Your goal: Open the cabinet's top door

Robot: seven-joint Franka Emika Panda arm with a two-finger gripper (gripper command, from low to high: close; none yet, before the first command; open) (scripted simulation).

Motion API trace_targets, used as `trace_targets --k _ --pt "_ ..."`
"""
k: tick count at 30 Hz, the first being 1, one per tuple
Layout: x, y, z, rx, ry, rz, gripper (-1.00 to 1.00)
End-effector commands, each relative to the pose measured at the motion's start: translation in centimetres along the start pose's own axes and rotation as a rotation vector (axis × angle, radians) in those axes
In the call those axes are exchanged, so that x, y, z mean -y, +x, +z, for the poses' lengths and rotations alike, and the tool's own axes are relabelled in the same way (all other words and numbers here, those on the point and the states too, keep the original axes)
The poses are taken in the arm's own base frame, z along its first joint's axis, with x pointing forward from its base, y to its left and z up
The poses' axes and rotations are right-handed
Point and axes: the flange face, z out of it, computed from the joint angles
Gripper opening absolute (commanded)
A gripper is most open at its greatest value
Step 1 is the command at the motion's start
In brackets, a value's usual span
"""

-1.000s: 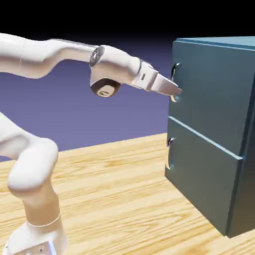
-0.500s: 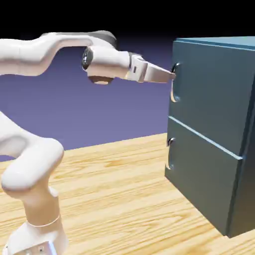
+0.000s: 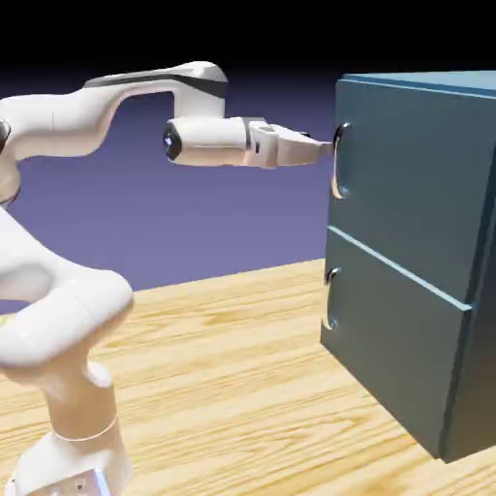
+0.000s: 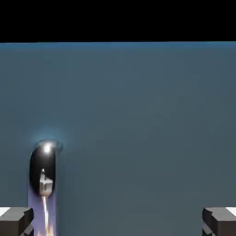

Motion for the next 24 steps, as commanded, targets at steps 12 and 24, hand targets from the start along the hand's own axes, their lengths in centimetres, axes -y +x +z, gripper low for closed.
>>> trace_targets --k 12,24 --pt "-0.4 -7.0 4.3 -0.037 0.030 -0.013 0.00" --pt "-1.6 -5.7 4.6 0.034 0.100 -0.014 -1.00"
